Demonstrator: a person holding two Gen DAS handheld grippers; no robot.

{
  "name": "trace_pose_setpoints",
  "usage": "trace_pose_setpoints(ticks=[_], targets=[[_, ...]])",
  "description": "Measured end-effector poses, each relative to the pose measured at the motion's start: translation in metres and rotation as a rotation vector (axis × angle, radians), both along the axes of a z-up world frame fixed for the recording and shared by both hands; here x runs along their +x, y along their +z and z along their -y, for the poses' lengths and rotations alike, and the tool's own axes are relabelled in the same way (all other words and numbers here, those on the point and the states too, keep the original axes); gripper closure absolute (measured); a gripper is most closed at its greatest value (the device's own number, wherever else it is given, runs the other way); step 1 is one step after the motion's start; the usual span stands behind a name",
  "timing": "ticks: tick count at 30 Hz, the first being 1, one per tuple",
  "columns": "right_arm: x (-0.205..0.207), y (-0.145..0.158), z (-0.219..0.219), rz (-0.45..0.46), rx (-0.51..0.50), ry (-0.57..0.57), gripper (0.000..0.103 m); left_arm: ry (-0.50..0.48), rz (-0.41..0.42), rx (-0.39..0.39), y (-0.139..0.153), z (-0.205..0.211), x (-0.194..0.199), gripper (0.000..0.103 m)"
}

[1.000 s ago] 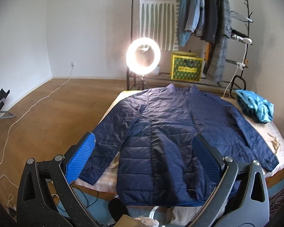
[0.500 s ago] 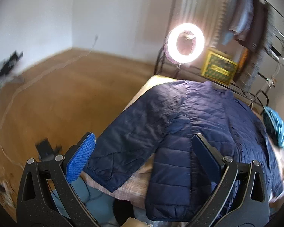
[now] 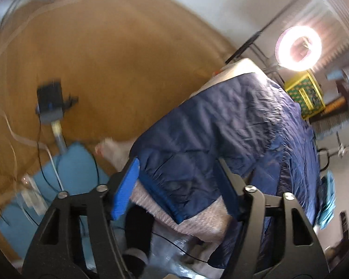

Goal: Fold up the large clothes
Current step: 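Grasp the jacket's sleeve cuff with the left tool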

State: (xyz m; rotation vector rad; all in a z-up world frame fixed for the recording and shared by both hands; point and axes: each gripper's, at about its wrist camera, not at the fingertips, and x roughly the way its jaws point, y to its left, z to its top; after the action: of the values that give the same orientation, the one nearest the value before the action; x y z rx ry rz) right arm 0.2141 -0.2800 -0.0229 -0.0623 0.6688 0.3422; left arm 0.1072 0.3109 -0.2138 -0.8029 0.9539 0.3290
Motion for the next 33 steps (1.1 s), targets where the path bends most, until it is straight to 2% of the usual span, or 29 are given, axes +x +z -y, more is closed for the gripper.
trace_pose_setpoints(ticks=[1,3,5,10,16,17,20,24,28,33], targets=[[0.001,0.0,-0.003,0.002,-0.006,0.007,0.033,0.011,-0.004,-0.046,-0.009,-0.003,-0.001,0.038],[-0.001,0.001,-0.006,0.009,-0.014,0.018,0.033,0.027,-0.032,-0.142,-0.029,-0.006,-0.002,0.052],[-0.003,0.001,-0.01,0.018,-0.03,0.026,0.033,0.025,-0.046,-0.197,-0.04,-0.004,-0.001,0.054],[-0.003,-0.003,-0.014,0.034,-0.068,0.037,0.033,0.03,-0.094,-0.18,-0.049,0.009,0.002,0.054],[-0.006,-0.003,-0.01,0.035,-0.077,0.035,0.033,0.038,-0.09,-0.205,-0.055,0.012,0.002,0.054],[-0.006,-0.004,-0.009,0.034,-0.077,0.033,0.033,0.037,-0.083,-0.201,-0.054,0.013,0.003,0.055],[-0.007,-0.005,-0.008,0.029,-0.076,0.031,0.033,0.02,-0.071,-0.17,-0.048,0.016,0.007,0.081],[-0.009,-0.007,-0.009,0.025,-0.08,0.034,0.033,-0.02,-0.085,-0.149,-0.048,0.022,0.016,0.098],[-0.01,-0.007,-0.012,0.022,-0.092,0.044,0.033,-0.033,-0.019,-0.103,-0.03,0.027,0.019,0.102],[-0.008,-0.009,-0.01,-0.004,-0.083,0.038,0.033,-0.095,0.108,-0.001,0.025,0.05,0.028,0.102]])
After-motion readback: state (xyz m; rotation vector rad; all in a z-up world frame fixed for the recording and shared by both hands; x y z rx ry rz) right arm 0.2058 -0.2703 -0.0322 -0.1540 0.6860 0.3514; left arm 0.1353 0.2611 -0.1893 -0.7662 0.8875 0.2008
